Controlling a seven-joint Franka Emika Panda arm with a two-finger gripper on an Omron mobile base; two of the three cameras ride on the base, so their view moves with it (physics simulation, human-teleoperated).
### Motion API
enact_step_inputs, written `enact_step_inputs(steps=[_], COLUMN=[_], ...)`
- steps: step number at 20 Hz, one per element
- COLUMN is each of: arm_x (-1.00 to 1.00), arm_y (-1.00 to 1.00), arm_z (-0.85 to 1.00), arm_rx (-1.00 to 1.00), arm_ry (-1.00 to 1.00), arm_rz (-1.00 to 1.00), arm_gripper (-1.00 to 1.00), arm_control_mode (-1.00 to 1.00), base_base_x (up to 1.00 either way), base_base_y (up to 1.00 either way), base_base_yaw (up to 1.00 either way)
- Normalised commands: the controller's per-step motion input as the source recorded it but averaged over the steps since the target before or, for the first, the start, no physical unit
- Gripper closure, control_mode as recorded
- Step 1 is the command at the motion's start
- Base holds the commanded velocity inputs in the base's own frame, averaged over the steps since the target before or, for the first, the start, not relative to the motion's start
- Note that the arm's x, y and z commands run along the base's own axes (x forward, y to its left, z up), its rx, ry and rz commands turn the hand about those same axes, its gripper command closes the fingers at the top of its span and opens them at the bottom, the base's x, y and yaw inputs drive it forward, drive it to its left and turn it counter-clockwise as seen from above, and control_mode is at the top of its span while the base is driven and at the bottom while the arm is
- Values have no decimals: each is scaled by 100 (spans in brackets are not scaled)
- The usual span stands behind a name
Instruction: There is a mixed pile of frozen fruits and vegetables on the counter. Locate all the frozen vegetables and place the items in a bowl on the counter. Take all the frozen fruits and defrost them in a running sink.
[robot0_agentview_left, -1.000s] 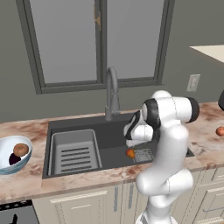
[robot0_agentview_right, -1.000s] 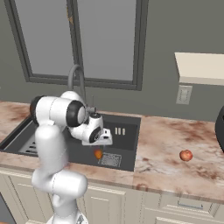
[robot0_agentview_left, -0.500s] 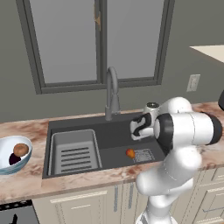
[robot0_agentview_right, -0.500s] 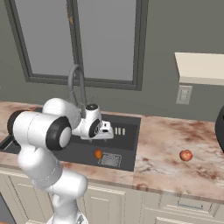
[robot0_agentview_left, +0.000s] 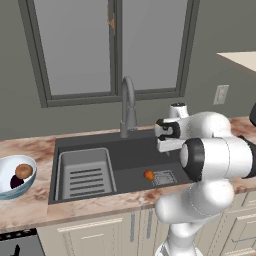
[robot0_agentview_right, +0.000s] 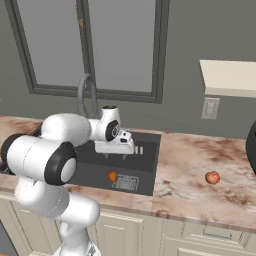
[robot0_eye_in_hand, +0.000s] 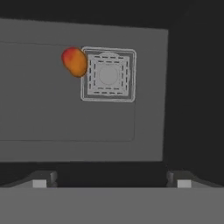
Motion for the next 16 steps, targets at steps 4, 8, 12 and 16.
enact_step_inputs(steps=[4,8,12,16], arm_x=[-44,-56,-49,-45], arm_y=[-22,-8,-9,-34], arm_z=[60,55,14,12], arm_rx=[0,-2,-19,-18], arm_ry=[3,-10,-12,-11], arm_rz=[-13,-7,-4,-3], arm_gripper=[-100,-100,-100,-100], arm_control_mode=[-100,-100,-100,-100], base_base_x=[0,0,0,0], base_base_y=[0,0,0,0], base_base_yaw=[0,0,0,0])
